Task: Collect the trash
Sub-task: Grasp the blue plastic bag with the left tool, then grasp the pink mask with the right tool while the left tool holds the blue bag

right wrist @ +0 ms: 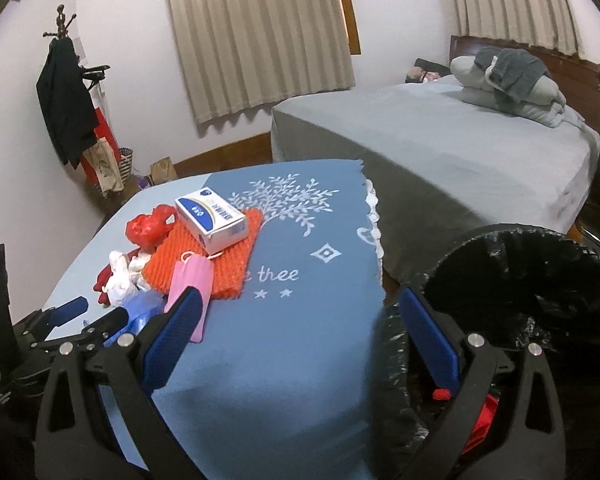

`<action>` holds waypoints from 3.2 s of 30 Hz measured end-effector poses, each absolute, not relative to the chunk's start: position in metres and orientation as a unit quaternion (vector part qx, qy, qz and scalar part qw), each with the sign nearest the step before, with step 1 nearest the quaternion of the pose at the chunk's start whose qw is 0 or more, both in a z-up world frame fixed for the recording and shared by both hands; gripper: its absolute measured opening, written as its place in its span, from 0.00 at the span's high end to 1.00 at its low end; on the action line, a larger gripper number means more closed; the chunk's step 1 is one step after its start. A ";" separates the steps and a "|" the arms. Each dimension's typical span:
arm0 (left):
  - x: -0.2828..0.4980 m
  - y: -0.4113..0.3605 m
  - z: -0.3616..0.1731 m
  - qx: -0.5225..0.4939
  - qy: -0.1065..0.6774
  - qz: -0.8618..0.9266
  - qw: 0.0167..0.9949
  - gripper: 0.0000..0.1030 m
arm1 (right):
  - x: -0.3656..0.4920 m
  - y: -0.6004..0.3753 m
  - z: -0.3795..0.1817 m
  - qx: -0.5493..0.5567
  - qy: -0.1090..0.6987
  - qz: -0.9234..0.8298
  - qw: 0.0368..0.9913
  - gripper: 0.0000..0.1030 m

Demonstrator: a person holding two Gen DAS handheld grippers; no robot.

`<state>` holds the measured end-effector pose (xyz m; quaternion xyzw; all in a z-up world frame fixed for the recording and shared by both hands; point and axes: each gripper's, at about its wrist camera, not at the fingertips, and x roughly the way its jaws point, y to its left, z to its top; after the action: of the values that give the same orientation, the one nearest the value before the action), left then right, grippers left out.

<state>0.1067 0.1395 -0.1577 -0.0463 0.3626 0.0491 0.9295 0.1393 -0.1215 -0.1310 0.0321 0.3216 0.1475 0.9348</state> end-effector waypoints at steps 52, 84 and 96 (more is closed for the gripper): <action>0.103 0.184 -0.123 -0.053 0.306 0.065 0.948 0.63 | 0.187 0.000 -0.193 -0.026 0.421 0.223 0.879 0.61; 0.100 0.108 -0.089 -0.035 0.272 -0.011 0.962 0.63 | 0.145 -0.095 -0.109 0.028 0.341 0.214 0.915 0.80; 0.112 0.039 -0.079 -0.021 0.263 -0.083 0.961 0.62 | 0.134 -0.174 -0.101 0.047 0.325 0.136 0.935 0.80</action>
<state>0.1125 0.0388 -0.0786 -0.0210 0.2627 -0.0830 0.9611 0.1336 -0.1738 -0.1005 0.0467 0.3249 0.1356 0.9348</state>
